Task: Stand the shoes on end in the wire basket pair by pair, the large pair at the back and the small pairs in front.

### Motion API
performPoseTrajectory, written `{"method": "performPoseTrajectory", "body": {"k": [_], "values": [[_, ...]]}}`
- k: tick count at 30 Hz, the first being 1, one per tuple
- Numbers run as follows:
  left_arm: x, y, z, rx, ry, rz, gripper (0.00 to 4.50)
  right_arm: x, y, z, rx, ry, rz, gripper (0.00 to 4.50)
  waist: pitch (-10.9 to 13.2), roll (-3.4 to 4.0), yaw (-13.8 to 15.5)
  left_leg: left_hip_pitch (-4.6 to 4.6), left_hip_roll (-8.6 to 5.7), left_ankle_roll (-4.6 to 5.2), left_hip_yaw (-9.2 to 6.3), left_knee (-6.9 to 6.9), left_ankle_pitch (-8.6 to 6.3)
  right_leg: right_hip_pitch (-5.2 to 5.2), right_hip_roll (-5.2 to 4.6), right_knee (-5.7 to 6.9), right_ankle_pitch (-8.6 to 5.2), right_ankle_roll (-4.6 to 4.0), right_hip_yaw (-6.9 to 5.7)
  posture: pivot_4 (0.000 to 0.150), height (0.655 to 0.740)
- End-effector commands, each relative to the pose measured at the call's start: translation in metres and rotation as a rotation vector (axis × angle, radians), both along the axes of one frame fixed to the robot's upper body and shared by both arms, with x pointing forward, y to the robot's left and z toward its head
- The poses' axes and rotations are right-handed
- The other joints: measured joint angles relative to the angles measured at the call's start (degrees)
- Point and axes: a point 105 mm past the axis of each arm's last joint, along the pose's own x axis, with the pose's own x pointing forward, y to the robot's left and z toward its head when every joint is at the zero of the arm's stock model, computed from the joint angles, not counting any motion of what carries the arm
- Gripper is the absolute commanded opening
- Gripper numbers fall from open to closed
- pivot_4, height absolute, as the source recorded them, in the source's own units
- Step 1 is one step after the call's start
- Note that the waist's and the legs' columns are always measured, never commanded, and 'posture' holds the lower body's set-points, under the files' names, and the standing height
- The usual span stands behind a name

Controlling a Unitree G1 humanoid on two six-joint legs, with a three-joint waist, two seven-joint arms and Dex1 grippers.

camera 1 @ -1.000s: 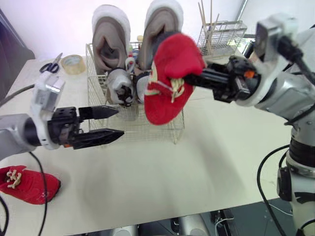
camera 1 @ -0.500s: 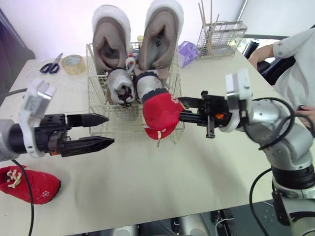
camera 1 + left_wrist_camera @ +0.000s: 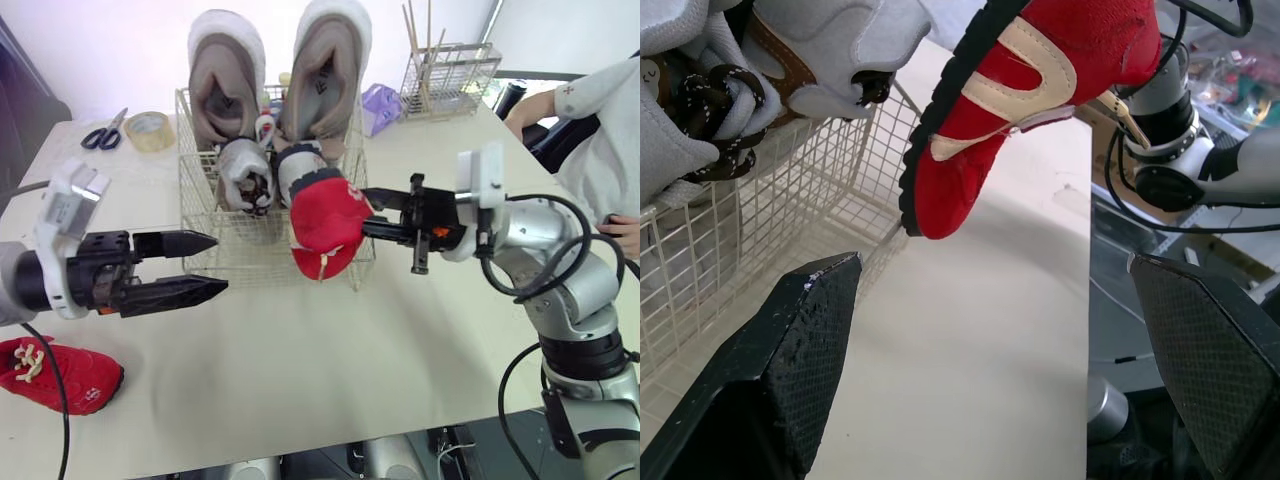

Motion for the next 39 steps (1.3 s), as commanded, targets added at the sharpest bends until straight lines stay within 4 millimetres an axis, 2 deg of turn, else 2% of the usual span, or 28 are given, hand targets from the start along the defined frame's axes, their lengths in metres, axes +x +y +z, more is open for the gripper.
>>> {"method": "performPoseTrajectory", "body": {"k": [1, 5, 10, 15, 21, 27, 32, 38, 39], "values": [[0.001, 0.001, 0.003, -0.011, -0.024, 0.006, 4.43, -0.001, -0.005, 0.022, 0.045, -0.111, -0.026, 0.43, 0.0, 0.00, 0.0, 0.00, 0.00, 0.00, 0.00, 0.00, 0.00, 0.00, 0.00, 0.01, 0.00, 0.00, 0.00, 0.150, 0.7400], [0.001, 0.000, 0.001, -0.015, -0.019, 0.006, 4.43, -0.001, -0.006, 0.024, 0.056, -0.111, -0.023, 0.43, 0.0, 0.00, 0.0, 0.00, 0.00, -0.01, 0.00, 0.01, 0.00, 0.00, 0.00, 0.02, 0.01, 0.01, 0.00, 0.150, 0.7400], [0.002, 0.001, 0.000, -0.018, -0.017, 0.009, 4.43, -0.004, -0.006, 0.036, 0.120, -0.070, -0.002, 0.43, 0.0, 0.00, 0.0, 0.00, 0.00, -0.01, 0.00, 0.01, 0.00, -0.01, 0.00, 0.03, 0.03, 0.05, 0.00, 0.150, 0.7400], [0.003, 0.002, -0.001, -0.023, -0.017, 0.012, 4.43, -0.003, -0.009, 0.035, 0.111, -0.072, -0.014, 0.43, 0.0, 0.00, 0.0, 0.00, 0.00, 0.00, -0.01, 0.00, 0.00, -0.01, 0.01, 0.03, 0.04, 0.08, 0.00, 0.150, 0.7400], [0.006, 0.003, -0.001, -0.032, -0.022, 0.021, 4.43, 0.004, -0.007, -0.003, 0.000, -0.099, -0.042, 0.43, 0.0, -0.02, 0.0, 0.02, 0.00, -0.01, 0.00, 0.00, 0.00, 0.02, 0.00, 0.02, 0.05, 0.09, 0.00, 0.150, 0.7400], [0.008, 0.003, -0.002, -0.033, -0.026, 0.032, 4.43, 0.015, -0.006, -0.032, 0.029, -0.081, -0.084, 0.43, 0.0, -0.02, 0.0, 0.02, 0.00, -0.01, 0.00, 0.01, 0.00, 0.02, 0.01, 0.03, 0.09, 0.16, 0.00, 0.150, 0.7400], [0.010, 0.001, -0.002, -0.030, -0.028, 0.039, 4.43, 0.021, -0.010, -0.040, 0.079, 0.092, -0.093, 0.43, 0.0, -0.02, 0.0, 0.02, 0.00, -0.01, 0.01, 0.01, 0.01, 0.02, 0.00, 0.04, 0.10, 0.17, 0.01, 0.150, 0.7400], [0.012, 0.001, -0.002, -0.031, -0.031, 0.051, 4.43, 0.025, -0.015, -0.039, 0.062, 0.152, -0.108, 0.43, 0.0, -0.02, 0.1, 0.03, 0.00, -0.01, 0.00, 0.01, 0.01, 0.03, 0.00, 0.04, 0.10, 0.17, 0.01, 0.150, 0.7400], [0.012, 0.001, -0.002, -0.031, -0.031, 0.054, 4.48, 0.024, -0.015, -0.040, 0.052, 0.158, -0.105, 0.89, 0.0, -0.02, 0.1, 0.03, 0.00, -0.01, 0.00, 0.01, 0.01, 0.03, 0.00, 0.04, 0.10, 0.17, 0.01, 0.150, 0.7400]]}}
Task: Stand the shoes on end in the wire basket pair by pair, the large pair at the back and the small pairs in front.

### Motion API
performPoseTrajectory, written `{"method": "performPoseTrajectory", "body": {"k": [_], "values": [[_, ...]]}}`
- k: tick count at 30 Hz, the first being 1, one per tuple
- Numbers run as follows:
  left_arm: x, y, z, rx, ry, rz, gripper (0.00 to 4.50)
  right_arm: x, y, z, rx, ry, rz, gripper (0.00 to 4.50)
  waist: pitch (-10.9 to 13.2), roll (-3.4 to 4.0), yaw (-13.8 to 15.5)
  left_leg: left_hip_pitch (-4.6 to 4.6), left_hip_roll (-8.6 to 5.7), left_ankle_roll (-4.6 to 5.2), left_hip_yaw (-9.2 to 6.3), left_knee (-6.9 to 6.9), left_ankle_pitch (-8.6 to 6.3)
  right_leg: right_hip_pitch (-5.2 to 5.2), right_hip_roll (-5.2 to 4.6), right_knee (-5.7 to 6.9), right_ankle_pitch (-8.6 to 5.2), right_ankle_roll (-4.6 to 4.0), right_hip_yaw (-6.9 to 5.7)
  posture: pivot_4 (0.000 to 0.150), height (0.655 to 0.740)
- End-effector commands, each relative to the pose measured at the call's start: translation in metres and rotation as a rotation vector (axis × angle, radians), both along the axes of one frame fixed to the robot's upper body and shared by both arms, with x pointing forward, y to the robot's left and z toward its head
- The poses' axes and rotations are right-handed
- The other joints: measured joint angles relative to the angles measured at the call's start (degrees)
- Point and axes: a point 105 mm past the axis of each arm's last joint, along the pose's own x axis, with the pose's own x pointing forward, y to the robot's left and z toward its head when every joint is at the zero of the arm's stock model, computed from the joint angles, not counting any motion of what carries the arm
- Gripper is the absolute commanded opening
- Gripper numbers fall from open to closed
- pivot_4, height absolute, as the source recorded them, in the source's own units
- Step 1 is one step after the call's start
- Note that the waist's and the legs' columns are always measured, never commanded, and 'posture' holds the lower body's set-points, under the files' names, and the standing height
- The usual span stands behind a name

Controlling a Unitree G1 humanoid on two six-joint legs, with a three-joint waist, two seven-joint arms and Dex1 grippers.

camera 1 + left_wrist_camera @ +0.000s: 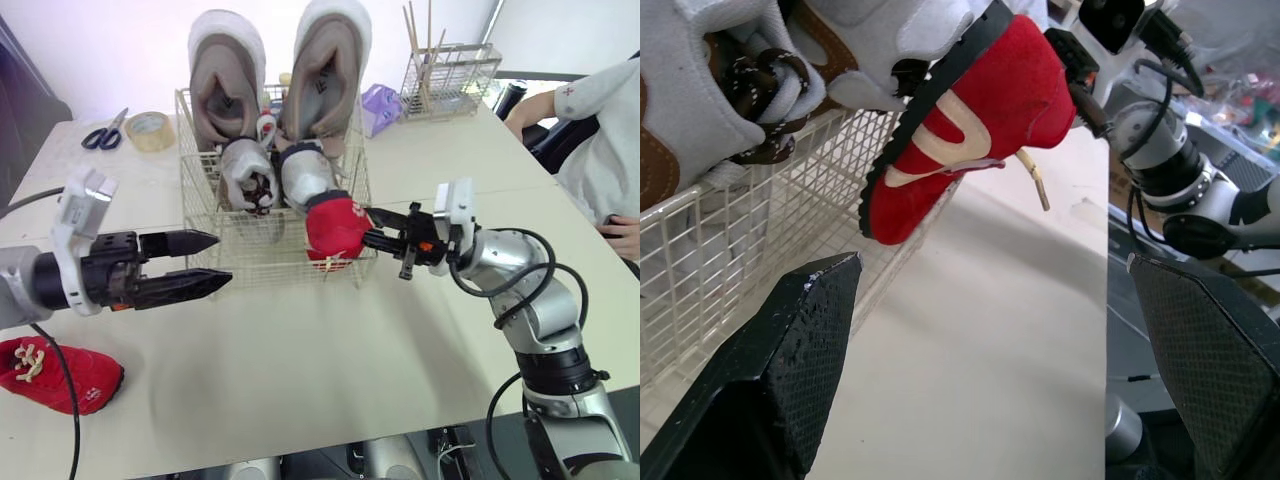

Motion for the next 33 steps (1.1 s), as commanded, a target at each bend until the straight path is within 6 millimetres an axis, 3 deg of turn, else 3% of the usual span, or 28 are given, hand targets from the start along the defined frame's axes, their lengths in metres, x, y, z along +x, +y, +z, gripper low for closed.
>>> {"method": "performPoseTrajectory", "body": {"k": [1, 7, 18, 24, 26, 29, 30, 33], "values": [[0.001, -0.001, 0.007, -0.006, -0.042, 0.005, 4.50, -0.004, -0.003, 0.007, -0.017, -0.013, 0.015, 1.38, 0.0, 0.00, 0.0, 0.00, 0.00, 0.00, 0.00, 0.00, 0.00, 0.00, 0.00, 0.00, 0.00, 0.00, 0.00, 0.150, 0.7400], [0.001, -0.001, 0.006, -0.007, -0.036, 0.019, 4.50, -0.009, -0.007, 0.019, -0.038, -0.053, 0.016, 4.19, 0.0, 0.00, 0.0, 0.00, -0.01, 0.00, 0.00, 0.00, 0.00, 0.00, 0.00, 0.00, 0.00, 0.00, 0.00, 0.150, 0.7400], [0.008, 0.003, -0.001, 0.012, -0.016, 0.061, 4.50, -0.025, -0.019, 0.019, -0.132, -0.014, 0.025, 4.19, 0.0, -0.01, 0.0, 0.01, -0.01, 0.00, 0.00, 0.00, 0.00, 0.01, 0.00, -0.01, 0.00, 0.00, 0.00, 0.150, 0.7400], [0.025, 0.023, 0.001, 0.145, -0.082, 0.280, 4.50, -0.025, -0.053, 0.059, -0.158, 0.055, -0.029, 4.19, 0.0, -0.01, 0.0, 0.01, -0.02, 0.00, 0.00, 0.02, 0.00, 0.02, -0.03, -0.01, -0.01, -0.03, 0.01, 0.150, 0.7400], [0.027, 0.034, 0.011, 0.134, -0.120, 0.343, 4.50, -0.026, -0.067, 0.074, -0.156, 0.113, -0.033, 4.19, 0.0, -0.01, -0.1, 0.02, -0.02, 0.00, 0.01, 0.03, 0.00, 0.01, -0.03, -0.01, -0.07, -0.12, 0.01, 0.150, 0.7400], [0.013, 0.059, 0.029, -0.027, 0.000, 0.338, 4.50, -0.022, -0.087, 0.101, -0.088, 0.140, -0.024, 4.36, 0.0, -0.03, -0.2, 0.02, 0.01, 0.01, 0.01, -0.02, -0.01, -0.01, 0.01, -0.02, -0.08, -0.15, 0.00, 0.150, 0.7400], [0.011, 0.068, 0.034, -0.046, 0.002, 0.364, 4.50, -0.023, -0.087, 0.107, -0.078, 0.140, -0.006, 4.36, 0.0, -0.03, -0.3, 0.03, 0.02, 0.01, 0.02, -0.02, -0.01, -0.02, 0.02, -0.02, -0.08, -0.16, 0.00, 0.150, 0.7400], [0.009, 0.125, 0.047, -0.012, -0.037, 0.657, 4.50, -0.034, -0.069, 0.142, -0.040, 0.083, 0.155, 4.36, 0.1, 0.11, -0.7, 0.04, 0.05, 0.02, 0.13, -0.07, -0.01, -0.13, 0.02, 0.02, -0.08, -0.15, 0.03, 0.150, 0.7400]]}}
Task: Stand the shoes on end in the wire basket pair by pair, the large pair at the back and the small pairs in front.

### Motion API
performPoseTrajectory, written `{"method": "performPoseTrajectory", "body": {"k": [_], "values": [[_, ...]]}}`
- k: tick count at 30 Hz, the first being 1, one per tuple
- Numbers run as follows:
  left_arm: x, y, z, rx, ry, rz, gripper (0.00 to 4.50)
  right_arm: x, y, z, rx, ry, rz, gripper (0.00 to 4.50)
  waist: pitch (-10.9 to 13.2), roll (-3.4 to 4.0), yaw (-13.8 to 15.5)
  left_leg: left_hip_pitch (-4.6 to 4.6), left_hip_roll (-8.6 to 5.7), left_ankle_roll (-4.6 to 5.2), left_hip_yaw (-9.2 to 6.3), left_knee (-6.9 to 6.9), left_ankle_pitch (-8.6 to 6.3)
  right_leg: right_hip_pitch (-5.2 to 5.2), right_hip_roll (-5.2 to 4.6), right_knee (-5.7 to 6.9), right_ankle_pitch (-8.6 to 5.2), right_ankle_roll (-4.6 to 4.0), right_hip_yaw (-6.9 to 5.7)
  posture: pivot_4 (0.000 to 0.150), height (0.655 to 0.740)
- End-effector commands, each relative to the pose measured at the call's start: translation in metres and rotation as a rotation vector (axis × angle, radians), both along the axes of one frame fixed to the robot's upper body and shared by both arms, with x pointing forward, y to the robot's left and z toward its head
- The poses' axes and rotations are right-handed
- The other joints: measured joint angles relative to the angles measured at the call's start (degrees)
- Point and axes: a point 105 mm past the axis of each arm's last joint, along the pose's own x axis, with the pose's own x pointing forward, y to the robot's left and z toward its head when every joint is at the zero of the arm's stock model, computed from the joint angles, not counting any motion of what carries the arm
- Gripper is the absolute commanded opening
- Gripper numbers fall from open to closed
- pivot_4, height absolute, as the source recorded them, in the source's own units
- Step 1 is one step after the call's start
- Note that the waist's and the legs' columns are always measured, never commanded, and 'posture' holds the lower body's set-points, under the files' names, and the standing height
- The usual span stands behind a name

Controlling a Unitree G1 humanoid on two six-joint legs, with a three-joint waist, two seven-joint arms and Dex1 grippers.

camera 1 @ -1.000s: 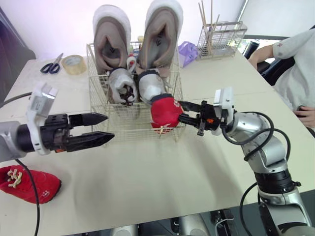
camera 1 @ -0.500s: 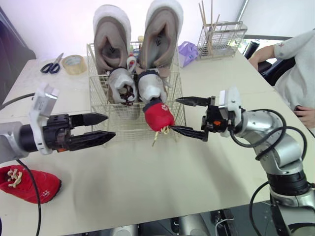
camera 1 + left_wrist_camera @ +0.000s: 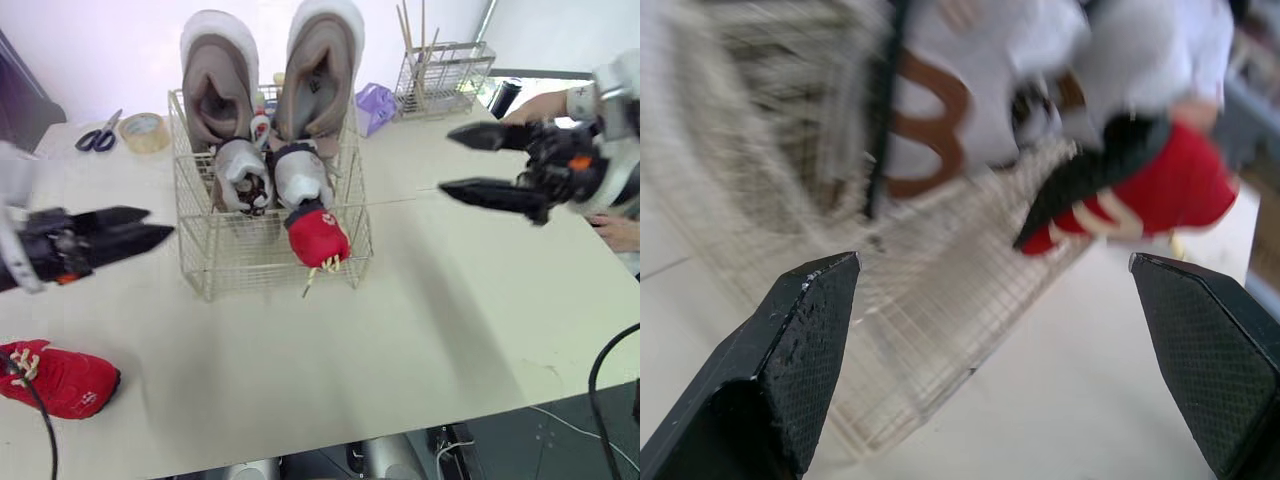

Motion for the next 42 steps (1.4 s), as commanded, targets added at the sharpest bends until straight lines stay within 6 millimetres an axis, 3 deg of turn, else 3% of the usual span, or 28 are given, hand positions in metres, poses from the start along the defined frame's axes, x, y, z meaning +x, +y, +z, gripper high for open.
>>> {"method": "performPoseTrajectory", "body": {"k": [1, 4, 6, 8, 10, 12, 16, 21, 29, 35, 42], "values": [[-0.012, 0.062, 0.026, 0.023, -0.059, 0.296, 4.50, -0.023, 0.022, 0.041, 0.037, -0.082, 0.214, 4.36, 0.0, 0.07, -0.5, 0.00, 0.00, 0.00, 0.00, -0.01, 0.00, -0.02, 0.00, 0.01, 0.01, 0.01, 0.00, 0.150, 0.7400], [-0.036, 0.111, 0.028, -0.009, -0.020, 0.502, 4.50, -0.038, 0.051, 0.049, 0.018, -0.086, 0.414, 4.36, 0.0, 0.03, -1.1, 0.01, 0.05, 0.00, -0.04, -0.13, 0.00, -0.07, 0.04, 0.05, 0.03, 0.06, -0.05, 0.150, 0.7400], [-0.060, 0.140, 0.011, -0.021, 0.068, 0.635, 4.50, -0.046, 0.066, 0.039, -0.037, -0.096, 0.535, 4.36, 0.0, -0.05, -1.4, 0.00, 0.07, 0.03, -0.01, -0.18, -0.03, -0.08, 0.01, 0.02, 0.03, 0.06, -0.07, 0.150, 0.7400], [-0.091, 0.154, -0.007, -0.087, 0.147, 0.704, 4.50, -0.051, 0.077, 0.028, -0.069, -0.097, 0.639, 4.36, 0.0, -0.06, -1.6, -0.01, 0.06, 0.05, 0.10, -0.20, -0.05, -0.13, -0.12, 0.01, 0.07, 0.14, -0.07, 0.150, 0.7400], [-0.118, 0.157, -0.025, -0.146, 0.208, 0.739, 4.50, -0.053, 0.082, 0.019, -0.107, -0.104, 0.693, 4.36, 0.0, -0.08, -1.4, -0.11, 0.04, 0.05, 0.23, -0.20, -0.05, -0.29, -0.29, 0.04, 0.09, 0.17, -0.08, 0.150, 0.7400], [-0.145, 0.147, -0.050, -0.210, 0.306, 0.743, 4.50, -0.054, 0.084, 0.011, -0.171, -0.132, 0.727, 4.36, -0.1, -0.14, -1.2, -0.16, 0.05, 0.03, 0.26, -0.16, -0.06, -0.34, -0.39, 0.00, 0.08, 0.13, -0.09, 0.150, 0.7400], [-0.171, 0.129, -0.078, -0.320, 0.350, 0.750, 4.50, -0.060, 0.082, 0.012, -0.222, -0.173, 0.797, 4.36, -0.2, -0.36, -0.5, -0.13, -0.11, 0.01, 0.11, -0.10, -0.08, -0.28, -0.78, -0.03, -0.03, -0.04, -0.23, 0.150, 0.7400], [-0.172, 0.103, -0.120, -0.424, 0.378, 0.746, 4.50, -0.056, 0.087, 0.002, -0.288, -0.214, 0.803, 4.36, -0.5, -0.59, 0.1, 0.01, -0.13, -0.19, 0.06, -0.04, -0.16, -0.34, -1.30, -0.09, 0.03, -0.19, -0.46, 0.150, 0.7400], [-0.152, 0.108, -0.167, -0.584, 0.354, 0.827, 4.50, -0.040, 0.092, -0.007, -0.323, -0.226, 0.752, 4.36, -0.6, -0.74, 0.1, 0.00, -0.08, -0.03, 0.08, -0.05, -0.06, -0.12, -1.24, 0.00, 0.04, -0.20, -0.51, 0.150, 0.7400], [-0.137, 0.108, -0.171, -0.623, 0.317, 0.824, 4.50, -0.037, 0.089, -0.003, -0.313, -0.219, 0.717, 4.36, -0.6, -0.75, 0.2, -0.01, -0.10, -0.03, 0.09, -0.05, -0.07, -0.12, -1.33, -0.02, 0.04, -0.20, -0.52, 0.150, 0.7400], [-0.139, 0.115, -0.178, -0.653, 0.306, 0.874, 4.50, -0.035, 0.087, -0.003, -0.313, -0.215, 0.690, 4.36, -0.6, -0.75, 0.1, -0.01, -0.10, -0.04, 0.09, -0.05, -0.07, -0.13, -1.39, -0.04, 0.04, -0.21, -0.53, 0.150, 0.7400]]}}
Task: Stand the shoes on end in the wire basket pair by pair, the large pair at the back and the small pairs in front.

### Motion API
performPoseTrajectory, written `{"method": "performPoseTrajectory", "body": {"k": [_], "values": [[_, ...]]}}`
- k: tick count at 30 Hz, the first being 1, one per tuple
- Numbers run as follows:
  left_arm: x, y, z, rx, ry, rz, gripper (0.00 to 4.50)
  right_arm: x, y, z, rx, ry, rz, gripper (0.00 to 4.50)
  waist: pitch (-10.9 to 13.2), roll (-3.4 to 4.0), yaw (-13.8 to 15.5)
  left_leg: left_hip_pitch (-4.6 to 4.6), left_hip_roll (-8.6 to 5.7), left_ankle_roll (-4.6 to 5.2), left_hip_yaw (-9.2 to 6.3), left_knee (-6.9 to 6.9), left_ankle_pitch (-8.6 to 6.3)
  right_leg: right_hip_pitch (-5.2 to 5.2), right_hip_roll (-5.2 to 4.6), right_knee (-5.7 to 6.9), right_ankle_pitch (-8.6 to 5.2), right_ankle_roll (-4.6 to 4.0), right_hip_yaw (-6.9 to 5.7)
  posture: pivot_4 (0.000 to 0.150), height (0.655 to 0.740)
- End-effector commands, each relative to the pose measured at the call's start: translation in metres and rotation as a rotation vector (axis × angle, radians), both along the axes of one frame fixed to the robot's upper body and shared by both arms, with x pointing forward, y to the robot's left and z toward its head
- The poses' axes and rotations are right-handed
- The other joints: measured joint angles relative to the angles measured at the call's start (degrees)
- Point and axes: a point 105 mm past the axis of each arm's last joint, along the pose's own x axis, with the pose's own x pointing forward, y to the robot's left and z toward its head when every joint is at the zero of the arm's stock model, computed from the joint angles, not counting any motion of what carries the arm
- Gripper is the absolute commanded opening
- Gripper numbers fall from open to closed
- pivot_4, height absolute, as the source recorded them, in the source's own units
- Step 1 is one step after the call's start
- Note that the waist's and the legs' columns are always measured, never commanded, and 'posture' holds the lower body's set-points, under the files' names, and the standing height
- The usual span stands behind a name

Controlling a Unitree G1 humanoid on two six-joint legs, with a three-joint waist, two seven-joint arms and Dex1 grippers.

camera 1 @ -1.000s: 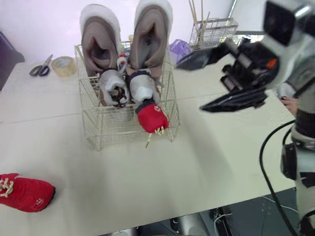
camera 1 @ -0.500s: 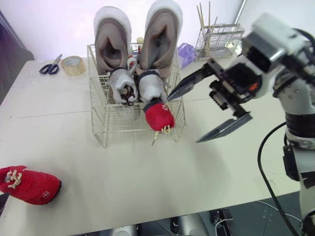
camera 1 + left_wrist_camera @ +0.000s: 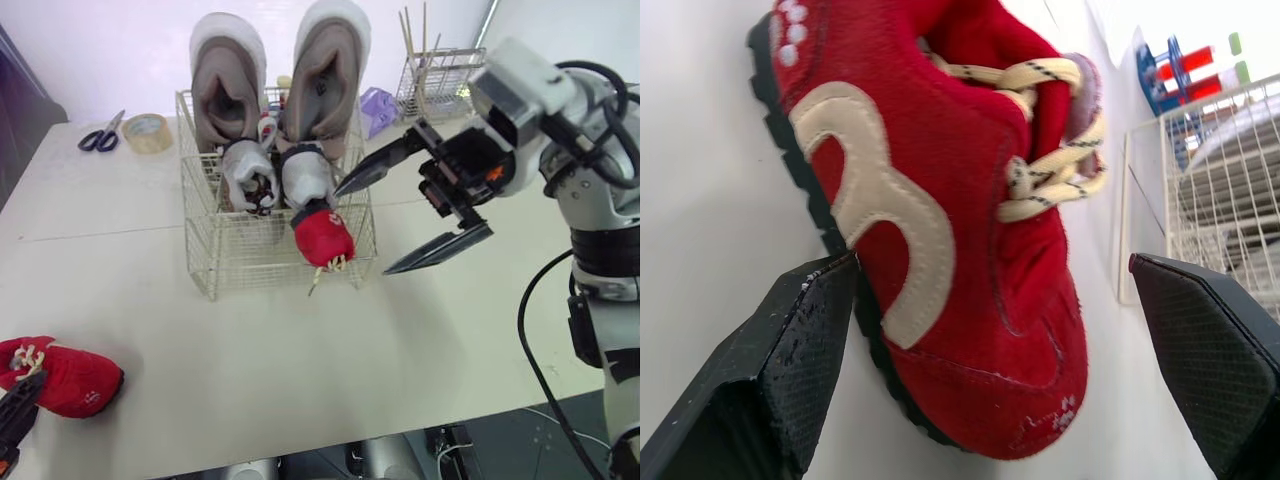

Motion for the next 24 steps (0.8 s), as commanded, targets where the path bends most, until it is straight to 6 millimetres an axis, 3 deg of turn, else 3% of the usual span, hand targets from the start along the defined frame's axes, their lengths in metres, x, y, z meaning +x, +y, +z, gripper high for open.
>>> {"method": "performPoseTrajectory", "body": {"k": [1, 7, 10, 23, 24], "values": [[-0.003, 0.008, 0.004, 0.015, -0.019, 0.032, 4.50, -0.003, -0.003, 0.010, 0.024, -0.037, -0.010, 4.36, 0.0, 0.00, 0.0, 0.00, 0.00, 0.00, 0.00, 0.00, 0.00, -0.01, -0.01, 0.00, 0.00, 0.00, 0.00, 0.150, 0.7400], [-0.013, 0.019, 0.007, 0.029, -0.007, 0.077, 4.50, 0.000, -0.006, 0.009, 0.017, -0.037, -0.038, 4.36, 0.0, -0.01, -0.1, -0.03, 0.00, -0.09, 0.00, -0.01, -0.06, -0.07, -0.08, -0.04, 0.00, -0.02, 0.04, 0.150, 0.7400], [-0.014, 0.020, -0.003, 0.007, 0.028, 0.071, 4.50, 0.001, -0.007, 0.010, 0.020, -0.033, -0.047, 4.36, 0.0, 0.02, -0.2, -0.04, -0.02, -0.15, 0.07, -0.06, -0.10, -0.19, -0.28, -0.04, 0.01, -0.04, -0.12, 0.150, 0.7400], [0.043, 0.031, -0.020, -0.012, 0.030, 0.018, 4.50, -0.005, -0.010, 0.005, -0.005, -0.004, -0.094, 4.36, -0.2, 0.51, 0.3, -0.08, -0.02, -0.05, 0.10, -0.08, -0.03, -0.16, -0.41, -0.02, 0.05, -0.09, -0.36, 0.150, 0.7400], [0.045, 0.031, -0.022, -0.016, 0.031, 0.015, 3.96, -0.005, -0.010, 0.004, -0.007, -0.005, -0.102, 4.50, -0.3, 0.62, 0.4, -0.07, -0.03, -0.06, 0.09, -0.08, -0.04, -0.18, -0.43, -0.01, 0.05, -0.09, -0.41, 0.150, 0.7400]]}}
